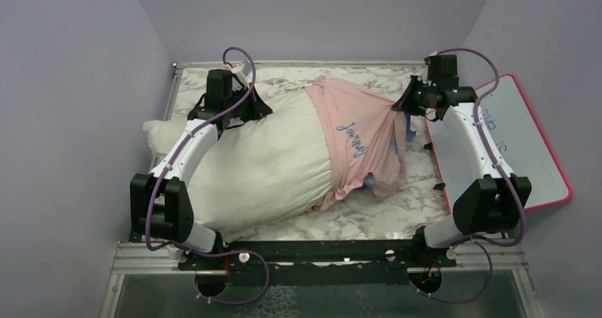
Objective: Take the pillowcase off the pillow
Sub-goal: Remove the pillow from the pillowcase.
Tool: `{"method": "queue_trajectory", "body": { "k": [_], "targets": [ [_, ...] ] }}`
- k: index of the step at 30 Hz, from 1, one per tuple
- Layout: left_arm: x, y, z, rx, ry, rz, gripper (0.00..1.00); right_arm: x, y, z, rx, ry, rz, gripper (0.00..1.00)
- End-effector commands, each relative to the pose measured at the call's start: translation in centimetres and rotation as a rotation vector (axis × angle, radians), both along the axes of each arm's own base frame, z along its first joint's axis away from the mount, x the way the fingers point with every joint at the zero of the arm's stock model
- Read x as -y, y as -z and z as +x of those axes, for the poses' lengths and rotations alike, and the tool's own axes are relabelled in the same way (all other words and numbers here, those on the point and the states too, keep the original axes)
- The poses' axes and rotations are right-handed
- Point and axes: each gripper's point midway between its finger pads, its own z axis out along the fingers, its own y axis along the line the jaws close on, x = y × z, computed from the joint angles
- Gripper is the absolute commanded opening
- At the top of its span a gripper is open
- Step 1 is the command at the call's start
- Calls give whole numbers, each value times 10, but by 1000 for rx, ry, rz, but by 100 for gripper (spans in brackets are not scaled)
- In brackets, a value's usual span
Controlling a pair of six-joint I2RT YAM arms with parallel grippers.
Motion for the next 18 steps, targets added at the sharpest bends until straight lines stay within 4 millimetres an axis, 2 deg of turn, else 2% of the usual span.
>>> {"method": "queue_trajectory", "body": {
  "k": [1,6,11,13,15,18],
  "targets": [
    [-10,16,-27,-67,8,56,0,75,-62,20,170,242,-165,1],
    [-14,21,-31,-72,2,79,0,111,-105,27,237,342,-184,1],
    [-17,22,-31,-73,-6,98,0,131,-144,31,306,349,-97,1],
    [-18,24,-32,-77,-10,107,0,129,-165,32,347,331,-95,1],
    [-19,24,-31,-79,-13,109,0,119,-175,32,368,272,-74,1],
    [-18,23,-31,-79,-11,102,0,93,-165,29,340,133,4,1]
  ]
}}
